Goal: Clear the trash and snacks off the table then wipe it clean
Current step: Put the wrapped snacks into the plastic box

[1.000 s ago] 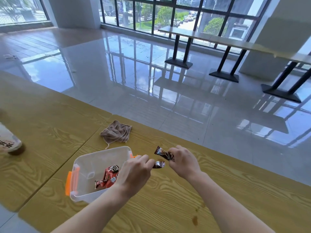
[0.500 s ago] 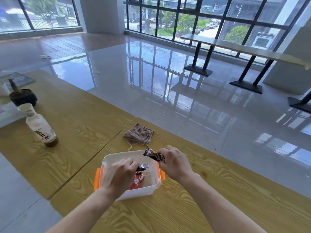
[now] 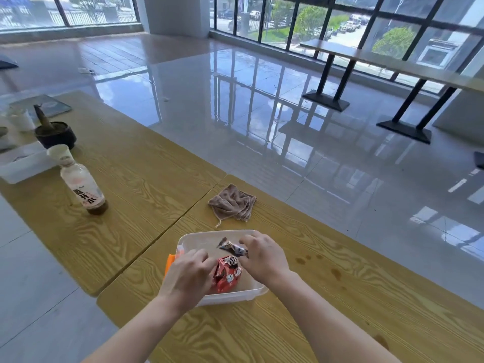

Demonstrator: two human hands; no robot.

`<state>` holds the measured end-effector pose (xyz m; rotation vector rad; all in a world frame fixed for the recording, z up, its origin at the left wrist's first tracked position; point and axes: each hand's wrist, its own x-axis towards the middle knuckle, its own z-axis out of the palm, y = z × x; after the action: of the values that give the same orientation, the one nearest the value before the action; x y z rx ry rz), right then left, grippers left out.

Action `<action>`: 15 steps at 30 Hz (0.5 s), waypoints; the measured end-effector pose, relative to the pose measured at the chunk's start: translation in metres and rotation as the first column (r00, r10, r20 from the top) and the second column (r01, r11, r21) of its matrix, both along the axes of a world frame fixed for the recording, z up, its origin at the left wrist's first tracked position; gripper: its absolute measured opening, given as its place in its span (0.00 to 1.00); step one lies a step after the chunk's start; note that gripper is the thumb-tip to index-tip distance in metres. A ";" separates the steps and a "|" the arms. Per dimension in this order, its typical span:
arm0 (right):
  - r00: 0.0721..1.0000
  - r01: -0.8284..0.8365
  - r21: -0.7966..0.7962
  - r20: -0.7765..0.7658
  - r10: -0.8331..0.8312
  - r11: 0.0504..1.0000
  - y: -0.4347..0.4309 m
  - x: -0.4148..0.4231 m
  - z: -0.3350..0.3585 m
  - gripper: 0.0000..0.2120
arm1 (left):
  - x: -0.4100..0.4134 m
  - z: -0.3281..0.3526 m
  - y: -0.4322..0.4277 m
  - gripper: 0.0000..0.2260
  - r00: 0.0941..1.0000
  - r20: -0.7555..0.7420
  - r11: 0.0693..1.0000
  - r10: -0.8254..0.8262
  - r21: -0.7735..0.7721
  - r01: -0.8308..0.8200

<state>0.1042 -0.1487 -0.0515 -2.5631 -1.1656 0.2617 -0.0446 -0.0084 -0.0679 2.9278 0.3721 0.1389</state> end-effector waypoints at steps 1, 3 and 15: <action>1.000 0.005 0.021 0.001 -0.005 1.000 -0.002 -0.001 -0.003 0.14 | -0.003 -0.001 0.002 0.09 1.000 0.017 1.000 0.004 -0.007 -0.004; 0.999 0.036 0.065 0.009 -0.036 0.997 -0.009 -0.001 -0.008 0.16 | -0.009 -0.002 0.007 0.12 0.998 0.034 0.999 0.048 -0.006 -0.048; 0.972 0.229 0.011 -0.052 -0.228 0.973 -0.035 0.003 -0.017 0.16 | -0.013 -0.012 0.016 0.29 0.933 -0.018 0.922 0.358 -0.148 -0.357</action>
<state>0.1075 -0.1832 -0.0681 -2.6291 -0.8404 0.2588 -0.0573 0.0072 -0.0798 2.6812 0.8754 0.1660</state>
